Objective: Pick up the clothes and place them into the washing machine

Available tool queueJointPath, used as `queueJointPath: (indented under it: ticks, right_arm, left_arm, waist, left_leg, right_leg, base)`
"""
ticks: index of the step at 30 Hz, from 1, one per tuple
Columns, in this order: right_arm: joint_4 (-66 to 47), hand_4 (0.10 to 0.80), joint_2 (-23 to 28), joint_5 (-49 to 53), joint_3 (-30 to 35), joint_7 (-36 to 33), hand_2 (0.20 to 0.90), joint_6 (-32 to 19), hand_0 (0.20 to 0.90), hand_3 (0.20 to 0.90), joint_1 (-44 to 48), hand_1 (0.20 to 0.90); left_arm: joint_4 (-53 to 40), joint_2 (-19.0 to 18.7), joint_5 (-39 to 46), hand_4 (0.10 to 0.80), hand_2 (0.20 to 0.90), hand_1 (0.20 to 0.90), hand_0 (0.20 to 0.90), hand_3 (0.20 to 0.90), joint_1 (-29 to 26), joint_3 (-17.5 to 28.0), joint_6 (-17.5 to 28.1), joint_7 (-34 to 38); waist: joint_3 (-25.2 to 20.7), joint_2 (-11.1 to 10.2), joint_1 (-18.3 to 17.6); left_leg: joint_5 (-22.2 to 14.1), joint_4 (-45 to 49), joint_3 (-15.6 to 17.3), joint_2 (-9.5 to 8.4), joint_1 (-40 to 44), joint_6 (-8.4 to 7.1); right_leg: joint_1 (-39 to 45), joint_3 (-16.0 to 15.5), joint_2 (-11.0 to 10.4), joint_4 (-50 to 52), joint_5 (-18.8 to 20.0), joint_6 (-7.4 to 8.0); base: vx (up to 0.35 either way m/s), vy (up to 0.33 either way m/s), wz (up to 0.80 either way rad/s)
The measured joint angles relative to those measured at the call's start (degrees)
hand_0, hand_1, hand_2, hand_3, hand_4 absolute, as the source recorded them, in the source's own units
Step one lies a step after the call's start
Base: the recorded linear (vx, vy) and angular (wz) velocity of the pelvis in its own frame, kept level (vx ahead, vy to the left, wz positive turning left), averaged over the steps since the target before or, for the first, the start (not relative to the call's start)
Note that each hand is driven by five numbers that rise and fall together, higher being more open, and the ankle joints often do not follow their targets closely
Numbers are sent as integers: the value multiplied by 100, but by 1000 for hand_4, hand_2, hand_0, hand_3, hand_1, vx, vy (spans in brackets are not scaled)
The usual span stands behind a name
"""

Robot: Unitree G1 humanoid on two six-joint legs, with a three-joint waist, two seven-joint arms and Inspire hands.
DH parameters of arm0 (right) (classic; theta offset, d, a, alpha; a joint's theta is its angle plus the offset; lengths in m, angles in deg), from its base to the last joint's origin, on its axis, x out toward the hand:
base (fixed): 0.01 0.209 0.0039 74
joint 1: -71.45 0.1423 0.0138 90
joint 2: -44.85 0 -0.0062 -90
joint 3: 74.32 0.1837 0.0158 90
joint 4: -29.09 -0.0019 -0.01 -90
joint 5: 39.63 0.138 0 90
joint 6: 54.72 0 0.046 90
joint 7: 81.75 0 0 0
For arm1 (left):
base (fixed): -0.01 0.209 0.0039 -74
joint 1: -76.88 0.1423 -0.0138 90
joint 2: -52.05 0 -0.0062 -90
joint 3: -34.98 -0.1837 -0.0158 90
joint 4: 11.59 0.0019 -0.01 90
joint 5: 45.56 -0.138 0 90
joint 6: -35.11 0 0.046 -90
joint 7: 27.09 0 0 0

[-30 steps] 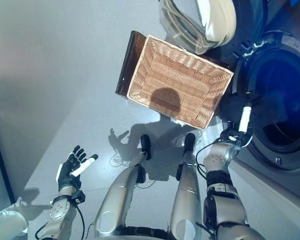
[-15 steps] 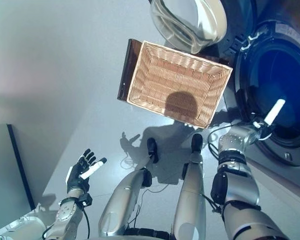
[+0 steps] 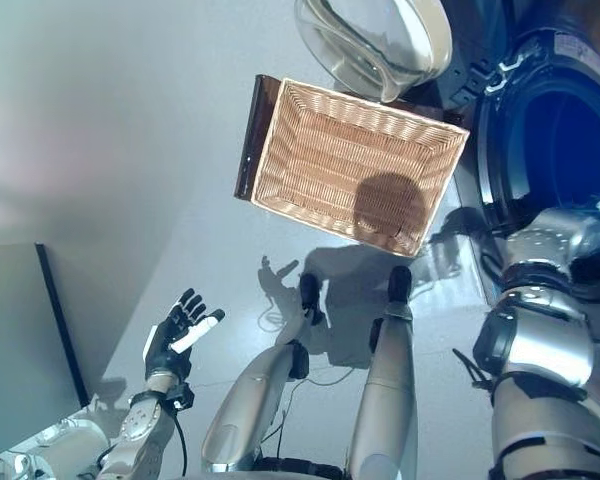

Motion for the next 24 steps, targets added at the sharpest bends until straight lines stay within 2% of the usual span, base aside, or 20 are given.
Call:
queueJointPath:
  ticks: [10, 16, 17, 18, 24]
  right_arm:
    - [15, 300, 216, -23, 7, -156, 200, -20, 200, 200, 118, 200]
    - [-104, 300, 208, -22, 70, -357, 200, -137, 200, 200, 161, 200]
    - [-105, 390, 206, -22, 109, -379, 326, -167, 326, 326, 163, 326]
    - [-105, 800, 206, -22, 109, -396, 900, -174, 900, 900, 163, 900]
    - [-115, 800, 191, -23, 116, -487, 900, -177, 900, 900, 161, 900]
  left_arm:
    - [-208, -5, 154, 800, 900, 900, 900, 900, 12, -1, 9, 2]
    - [-209, -6, 155, 800, 900, 900, 900, 900, 13, -1, 8, 13]
    - [-212, -7, 155, 800, 900, 900, 900, 900, 13, 0, 10, 14]
    - [-211, -7, 156, 800, 900, 900, 900, 900, 17, 1, 10, 14]
    - [-207, -7, 156, 800, 900, 900, 900, 900, 17, 2, 10, 17]
  waist:
    - [-17, 25, 0]
    - [-19, 28, 29]
    - [-23, 34, 34]
    - [-25, 36, 36]
    - [-35, 50, 33]
  left_leg:
    - [58, -56, -94, -78, 1, 14]
    - [58, -93, -127, -105, -9, 13]
    - [59, -98, -128, -106, -10, 13]
    - [59, -124, -130, -108, -5, 13]
    - [63, -151, -140, -112, -1, 10]
  right_leg:
    - [-135, -36, -61, 320, -279, -84]
    - [-201, -71, -143, 424, -372, -51]
    - [-199, -77, -147, 427, -368, -57]
    - [-200, -79, -150, 424, -379, -41]
    - [-202, -88, -153, 417, -372, -60]
  base:
    - [33, 17, 3]
    - [20, 36, 4]
    - [10, 33, 4]
    - [19, 39, 3]
    - [22, 33, -3]
